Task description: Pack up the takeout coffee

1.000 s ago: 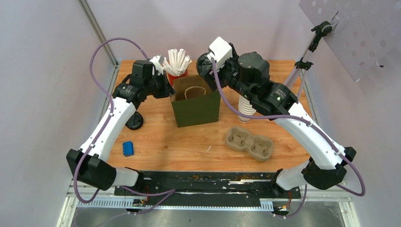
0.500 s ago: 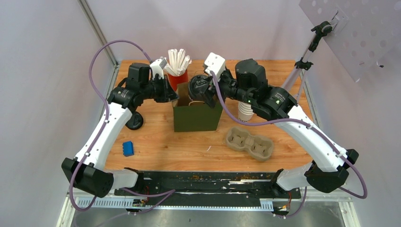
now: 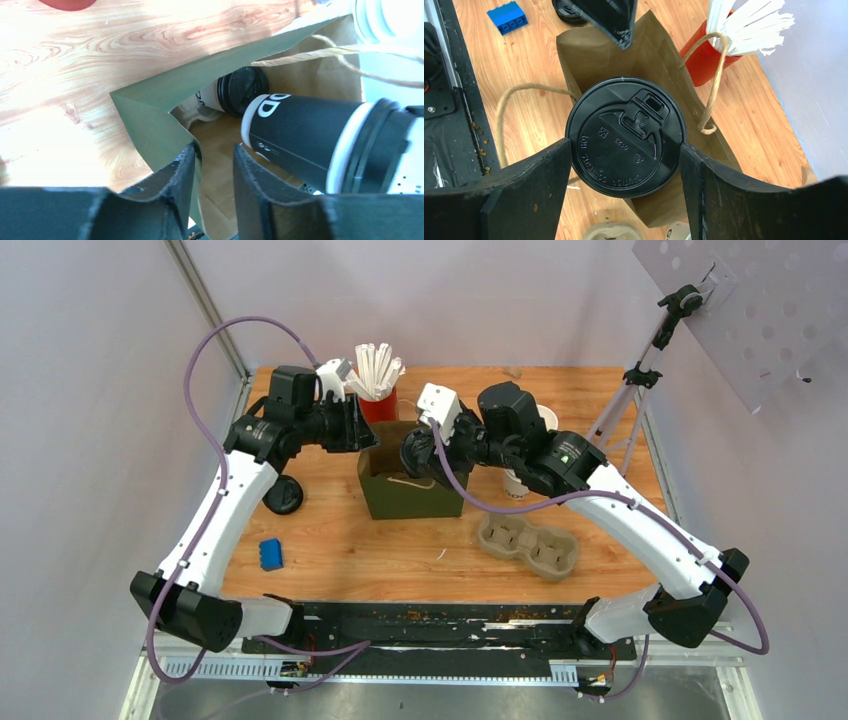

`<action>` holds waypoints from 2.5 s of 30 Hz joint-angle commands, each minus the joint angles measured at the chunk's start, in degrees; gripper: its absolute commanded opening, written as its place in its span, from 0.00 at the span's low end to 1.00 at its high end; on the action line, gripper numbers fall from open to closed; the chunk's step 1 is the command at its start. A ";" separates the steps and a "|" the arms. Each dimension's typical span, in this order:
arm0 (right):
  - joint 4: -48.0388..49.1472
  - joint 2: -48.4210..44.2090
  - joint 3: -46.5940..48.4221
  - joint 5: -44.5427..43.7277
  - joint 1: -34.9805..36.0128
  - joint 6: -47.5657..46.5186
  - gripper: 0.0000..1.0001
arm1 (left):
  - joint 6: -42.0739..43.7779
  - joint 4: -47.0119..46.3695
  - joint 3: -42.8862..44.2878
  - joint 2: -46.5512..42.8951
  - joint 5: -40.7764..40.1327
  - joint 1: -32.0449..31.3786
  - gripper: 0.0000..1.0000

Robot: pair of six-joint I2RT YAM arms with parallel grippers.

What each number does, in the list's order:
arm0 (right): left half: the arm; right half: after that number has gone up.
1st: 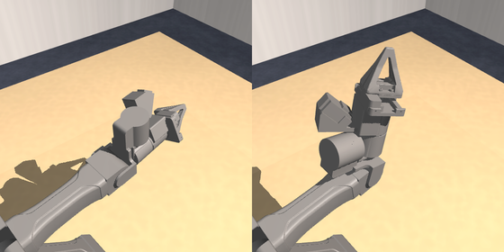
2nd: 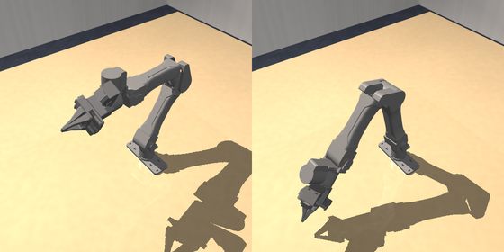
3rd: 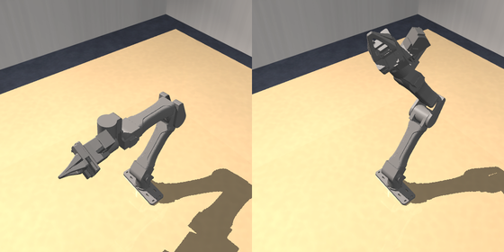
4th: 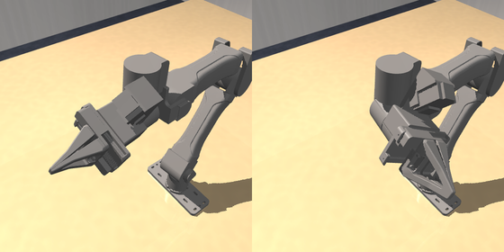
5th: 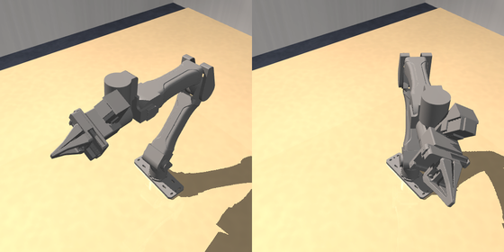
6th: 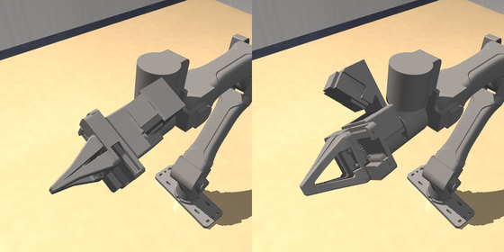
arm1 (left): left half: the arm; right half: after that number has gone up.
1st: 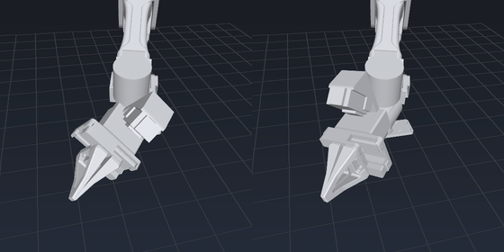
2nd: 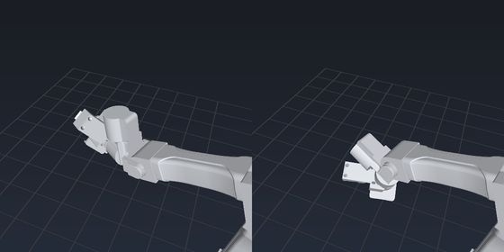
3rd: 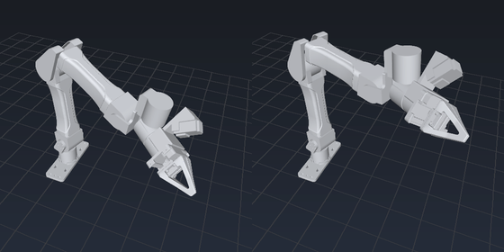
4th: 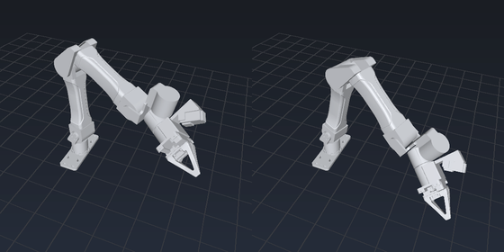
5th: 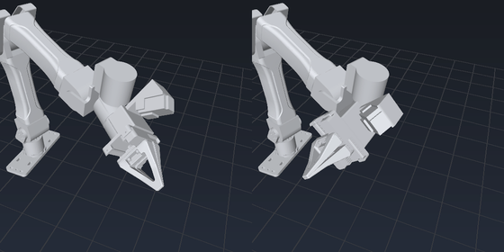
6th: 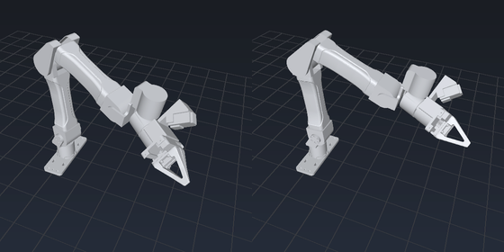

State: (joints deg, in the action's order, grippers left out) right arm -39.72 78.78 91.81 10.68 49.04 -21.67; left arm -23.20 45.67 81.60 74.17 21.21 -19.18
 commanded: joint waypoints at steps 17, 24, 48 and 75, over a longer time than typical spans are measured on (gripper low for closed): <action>9.38 -4.01 -10.10 2.55 3.78 -6.56 0.73 | 0.12 9.34 5.04 -3.84 -9.07 -0.24 0.64; 12.03 -4.99 -13.12 0.70 5.88 -8.82 0.73 | -0.40 2.84 -1.68 -8.73 -2.95 -0.24 0.65; 15.27 -4.74 -18.55 -2.17 9.87 -13.70 0.73 | 5.79 -15.54 -13.60 -13.47 4.10 -0.24 0.00; 19.27 -3.06 -19.66 -4.73 6.61 -14.92 0.73 | 6.33 -21.94 -22.05 -18.01 11.23 -0.24 0.00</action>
State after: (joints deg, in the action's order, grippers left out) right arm -23.99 75.22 71.61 6.33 56.88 -36.25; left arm -17.45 27.14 59.35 57.30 29.26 -19.27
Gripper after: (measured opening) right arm 0.744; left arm 0.006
